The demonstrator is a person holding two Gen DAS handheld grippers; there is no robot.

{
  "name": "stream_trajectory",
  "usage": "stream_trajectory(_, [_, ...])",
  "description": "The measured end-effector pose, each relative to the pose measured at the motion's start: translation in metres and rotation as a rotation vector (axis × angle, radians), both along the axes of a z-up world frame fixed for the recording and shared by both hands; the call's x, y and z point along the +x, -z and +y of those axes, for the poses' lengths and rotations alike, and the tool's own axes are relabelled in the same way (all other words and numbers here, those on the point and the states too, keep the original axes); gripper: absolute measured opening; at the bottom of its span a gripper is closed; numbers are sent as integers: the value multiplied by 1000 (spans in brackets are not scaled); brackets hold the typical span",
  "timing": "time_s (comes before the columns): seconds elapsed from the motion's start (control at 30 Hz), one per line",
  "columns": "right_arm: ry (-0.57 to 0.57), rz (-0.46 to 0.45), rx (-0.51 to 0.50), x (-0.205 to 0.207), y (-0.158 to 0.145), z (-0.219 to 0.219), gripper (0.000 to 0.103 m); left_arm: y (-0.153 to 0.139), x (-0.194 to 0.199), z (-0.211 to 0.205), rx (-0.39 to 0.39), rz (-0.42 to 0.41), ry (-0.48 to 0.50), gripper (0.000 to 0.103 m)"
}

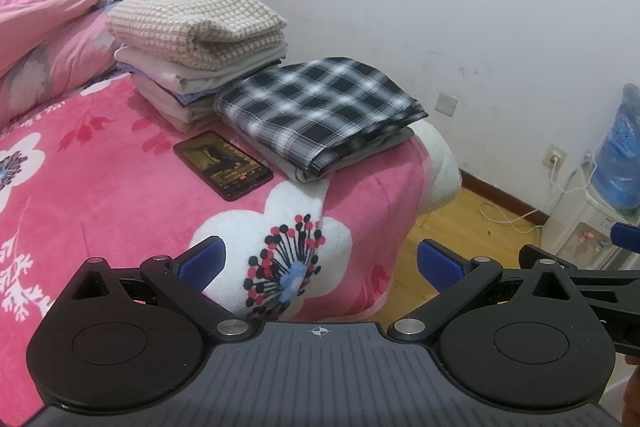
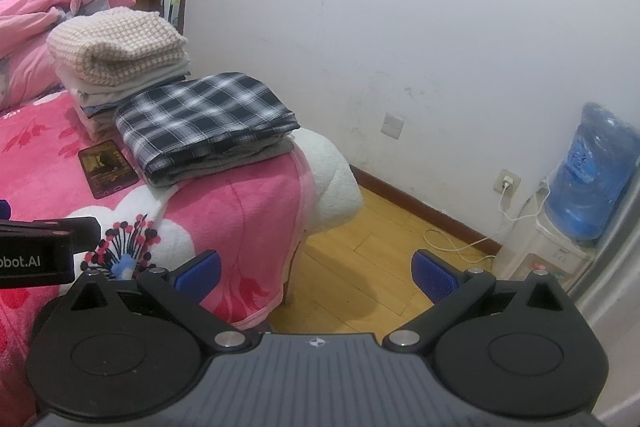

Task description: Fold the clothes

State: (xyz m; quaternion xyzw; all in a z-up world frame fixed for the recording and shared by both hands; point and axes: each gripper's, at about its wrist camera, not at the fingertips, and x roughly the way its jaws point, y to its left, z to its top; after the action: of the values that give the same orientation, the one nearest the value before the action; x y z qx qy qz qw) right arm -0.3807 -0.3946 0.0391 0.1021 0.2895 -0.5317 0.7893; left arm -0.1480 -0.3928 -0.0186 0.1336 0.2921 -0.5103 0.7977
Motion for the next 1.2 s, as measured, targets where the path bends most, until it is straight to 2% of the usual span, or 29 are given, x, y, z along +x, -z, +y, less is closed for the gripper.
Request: stream_trajectory(1.2, [-3,3,4,1,2,1,103,1,0,0,8,-4,1,103])
